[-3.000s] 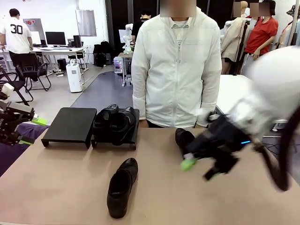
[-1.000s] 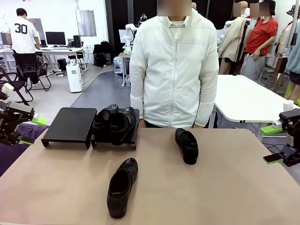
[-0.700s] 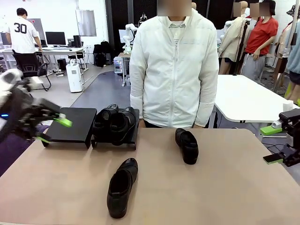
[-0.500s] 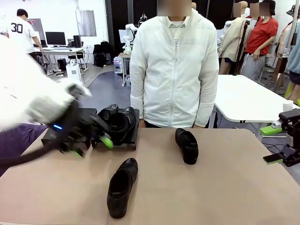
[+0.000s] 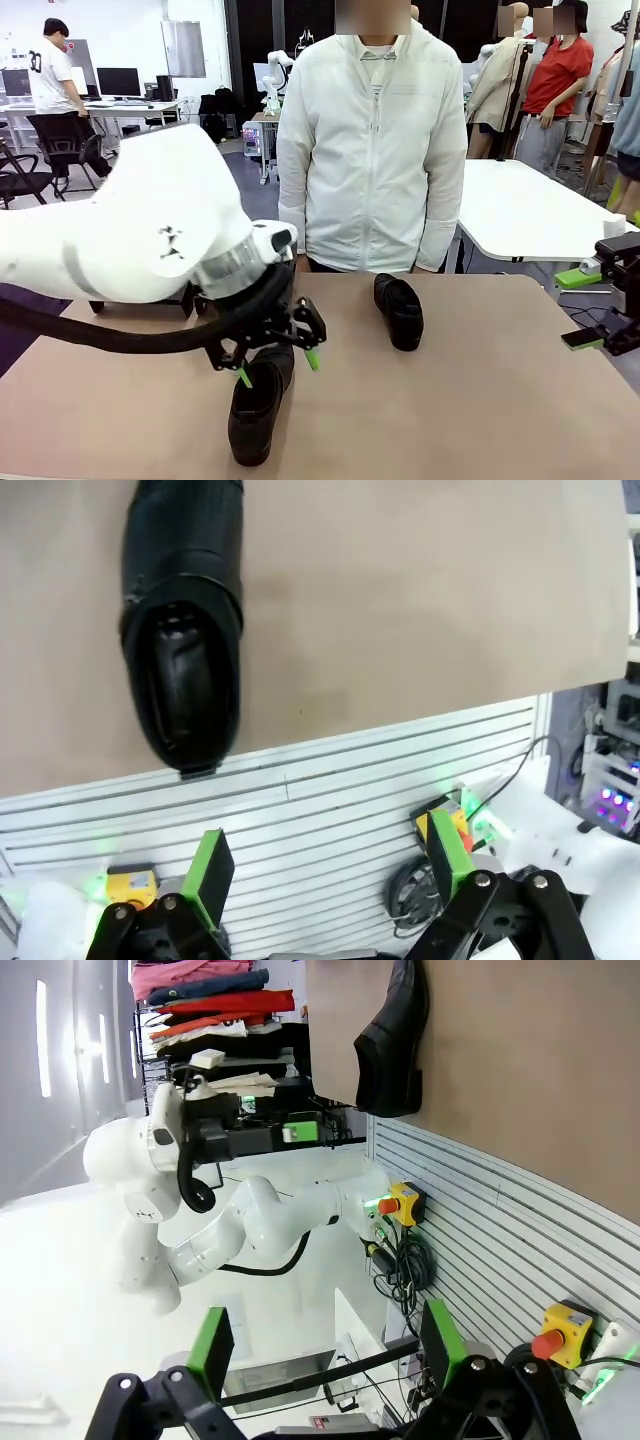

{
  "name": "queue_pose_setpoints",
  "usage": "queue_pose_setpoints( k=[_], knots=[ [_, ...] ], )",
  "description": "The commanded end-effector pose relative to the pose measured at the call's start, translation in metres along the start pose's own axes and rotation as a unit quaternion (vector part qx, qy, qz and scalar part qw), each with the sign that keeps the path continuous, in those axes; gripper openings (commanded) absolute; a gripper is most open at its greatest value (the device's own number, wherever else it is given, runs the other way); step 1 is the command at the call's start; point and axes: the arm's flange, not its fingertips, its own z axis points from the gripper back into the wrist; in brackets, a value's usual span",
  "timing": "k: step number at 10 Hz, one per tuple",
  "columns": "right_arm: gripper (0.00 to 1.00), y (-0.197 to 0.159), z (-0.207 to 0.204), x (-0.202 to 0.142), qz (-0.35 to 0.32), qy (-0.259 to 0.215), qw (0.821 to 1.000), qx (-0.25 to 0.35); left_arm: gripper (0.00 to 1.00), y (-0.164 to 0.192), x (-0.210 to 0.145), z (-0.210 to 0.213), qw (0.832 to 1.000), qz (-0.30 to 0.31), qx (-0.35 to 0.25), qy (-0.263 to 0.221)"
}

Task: Organize the shoes by placing them on the stand.
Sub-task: Place the Shoe from the middle of the table onto the Shoes Stand.

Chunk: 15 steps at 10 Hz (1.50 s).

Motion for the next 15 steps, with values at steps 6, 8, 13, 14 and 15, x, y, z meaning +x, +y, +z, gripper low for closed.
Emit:
queue_pose_setpoints(
  k=[6, 8, 13, 14, 15],
  knots=[
    [1.00, 0.001, 0.003, 0.001, 0.014, 0.003, 1.000, 0.002, 1.00, -0.002, 0.058, -0.050, 0.992, -0.064, 0.106, 0.022],
    [1.00, 0.001, 0.003, 0.001, 0.014, 0.003, 1.000, 0.002, 1.00, 0.003, 0.068, -0.072, 0.993, -0.066, 0.095, 0.033],
    [1.00, 0.001, 0.003, 0.001, 0.014, 0.003, 1.000, 0.002, 1.00, 0.006, 0.060, -0.116, 0.988, -0.053, 0.116, 0.091],
    [1.00, 0.001, 0.003, 0.001, 0.014, 0.003, 1.000, 0.002, 1.00, 0.006, 0.061, -0.123, 0.988, -0.057, 0.114, 0.084],
    [1.00, 0.001, 0.003, 0.001, 0.014, 0.003, 1.000, 0.002, 1.00, 0.005, 0.058, -0.127, 0.988, -0.069, 0.119, 0.077]
  ],
)
